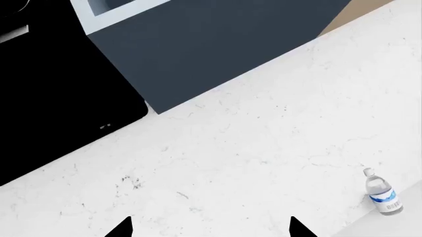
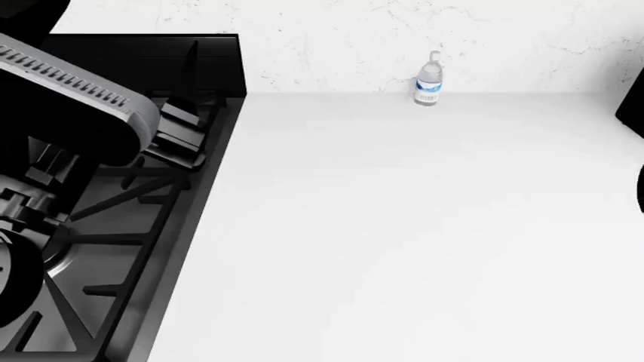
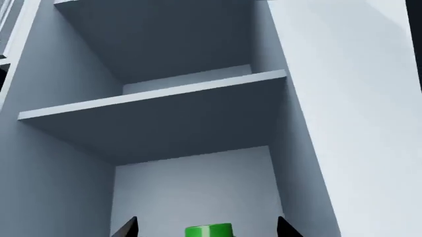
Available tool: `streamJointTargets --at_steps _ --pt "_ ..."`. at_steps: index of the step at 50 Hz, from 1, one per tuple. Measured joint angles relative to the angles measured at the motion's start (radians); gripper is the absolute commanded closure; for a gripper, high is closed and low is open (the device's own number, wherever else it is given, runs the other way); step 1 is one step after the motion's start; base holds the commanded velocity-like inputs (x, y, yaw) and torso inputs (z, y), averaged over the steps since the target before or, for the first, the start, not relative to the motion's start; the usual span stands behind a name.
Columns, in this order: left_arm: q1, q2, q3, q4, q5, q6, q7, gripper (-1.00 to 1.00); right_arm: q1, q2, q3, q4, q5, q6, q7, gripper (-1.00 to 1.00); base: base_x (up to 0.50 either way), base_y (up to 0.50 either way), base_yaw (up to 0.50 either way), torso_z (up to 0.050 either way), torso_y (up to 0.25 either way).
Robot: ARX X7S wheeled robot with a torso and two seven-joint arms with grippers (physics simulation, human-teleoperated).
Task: A wet mug is on the counter and needs to be dried. Pick it up and place it upside down in the open cabinet.
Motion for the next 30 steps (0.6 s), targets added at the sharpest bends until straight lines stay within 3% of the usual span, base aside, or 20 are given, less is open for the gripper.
streamJointTargets --at_steps 15,30 --pt "0.011 -0.004 0.002 -0.006 0.004 0.016 0.0 -1.0 -0.179 0.134 0.083 -0.208 0.69 0.064 0.532 -1.0 0.0 0.0 0.0 0.0 0.0" --pt "0.017 -0.008 0.0 0.0 -0.003 0.018 -0.006 -1.0 -0.333 0.209 0.116 -0.296 1.009 0.025 0.755 -1.0 0.0 0.0 0.0 0.0 0.0"
